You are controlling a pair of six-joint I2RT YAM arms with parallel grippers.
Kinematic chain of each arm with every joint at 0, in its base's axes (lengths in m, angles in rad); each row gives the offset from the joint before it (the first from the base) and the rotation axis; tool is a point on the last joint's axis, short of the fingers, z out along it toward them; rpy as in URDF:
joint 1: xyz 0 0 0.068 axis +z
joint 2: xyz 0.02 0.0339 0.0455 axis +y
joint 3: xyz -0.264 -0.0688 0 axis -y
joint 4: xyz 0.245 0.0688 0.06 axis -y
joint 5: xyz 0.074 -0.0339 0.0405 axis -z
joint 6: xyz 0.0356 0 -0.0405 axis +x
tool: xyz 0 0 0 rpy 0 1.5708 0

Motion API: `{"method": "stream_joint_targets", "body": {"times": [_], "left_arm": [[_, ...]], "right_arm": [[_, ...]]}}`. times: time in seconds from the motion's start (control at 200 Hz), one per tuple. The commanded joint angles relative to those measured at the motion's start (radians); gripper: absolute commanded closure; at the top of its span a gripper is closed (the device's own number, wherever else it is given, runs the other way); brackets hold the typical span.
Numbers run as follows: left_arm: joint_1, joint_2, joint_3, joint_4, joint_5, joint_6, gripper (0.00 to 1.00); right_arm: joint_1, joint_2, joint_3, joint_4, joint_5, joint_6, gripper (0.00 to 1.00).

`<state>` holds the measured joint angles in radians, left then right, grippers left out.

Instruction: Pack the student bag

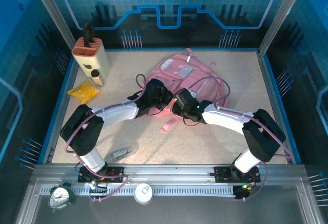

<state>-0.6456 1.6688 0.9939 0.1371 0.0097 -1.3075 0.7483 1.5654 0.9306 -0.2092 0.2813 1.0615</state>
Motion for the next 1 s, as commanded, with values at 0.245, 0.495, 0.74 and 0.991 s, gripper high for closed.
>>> {"method": "stream_joint_targets", "body": {"times": [0.245, 0.495, 0.74, 0.991], "left_arm": [[-0.012, -0.057, 0.0, 0.027, 0.034, 0.015, 1.0], [-0.012, -0.054, 0.009, 0.015, 0.034, 0.024, 1.0], [-0.004, -0.056, 0.006, 0.0, 0.009, 0.038, 1.0], [0.029, -0.07, 0.0, -0.034, -0.013, 0.064, 1.0]], "right_arm": [[-0.008, 0.015, 0.04, -0.007, 0.061, -0.178, 0.79], [-0.013, 0.056, 0.087, -0.019, 0.094, -0.251, 0.92], [0.003, 0.0, 0.041, -0.098, 0.129, -0.273, 1.0], [0.0, -0.112, -0.099, -0.133, 0.094, -0.315, 1.0]]}}
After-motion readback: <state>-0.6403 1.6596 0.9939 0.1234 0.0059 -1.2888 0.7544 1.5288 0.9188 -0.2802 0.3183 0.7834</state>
